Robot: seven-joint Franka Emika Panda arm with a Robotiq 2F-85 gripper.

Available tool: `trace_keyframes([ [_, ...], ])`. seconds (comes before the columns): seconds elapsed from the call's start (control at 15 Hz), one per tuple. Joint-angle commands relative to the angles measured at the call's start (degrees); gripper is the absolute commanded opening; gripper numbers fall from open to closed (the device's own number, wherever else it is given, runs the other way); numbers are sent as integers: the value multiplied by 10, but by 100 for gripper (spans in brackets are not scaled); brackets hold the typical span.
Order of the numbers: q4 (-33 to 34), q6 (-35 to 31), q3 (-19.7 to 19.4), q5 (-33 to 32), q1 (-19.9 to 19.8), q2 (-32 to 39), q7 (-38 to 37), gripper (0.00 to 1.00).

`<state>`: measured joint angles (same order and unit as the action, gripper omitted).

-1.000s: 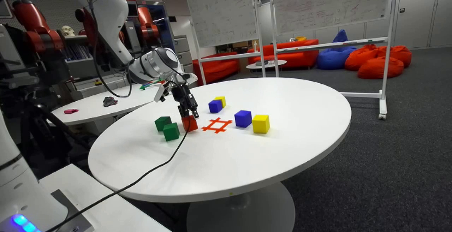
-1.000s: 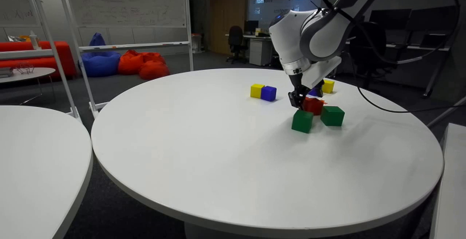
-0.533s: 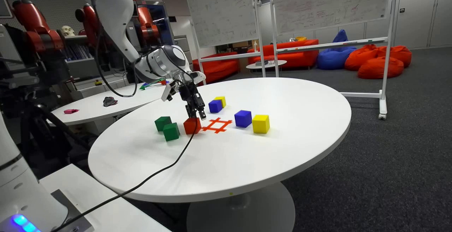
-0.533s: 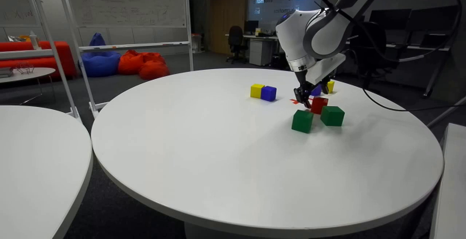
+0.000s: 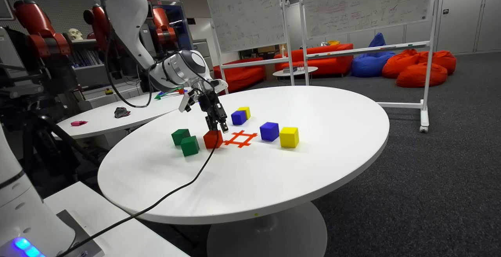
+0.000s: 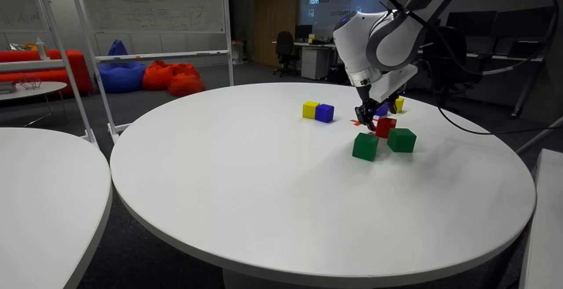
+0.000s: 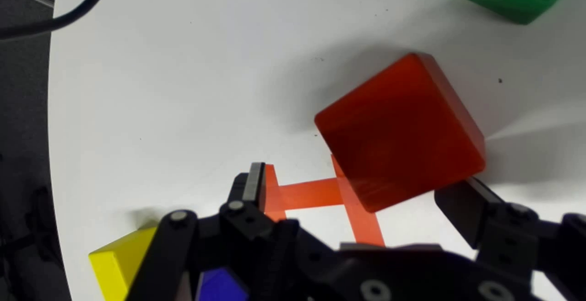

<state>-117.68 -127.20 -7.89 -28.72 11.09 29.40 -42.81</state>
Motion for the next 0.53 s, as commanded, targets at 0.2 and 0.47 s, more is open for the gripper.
trace_keyframes([
  [0.2, 9, 10, 3, -3, 9, 4, -2, 100],
  [0.47, 15, 15, 7, -4, 19, 8, -5, 100],
])
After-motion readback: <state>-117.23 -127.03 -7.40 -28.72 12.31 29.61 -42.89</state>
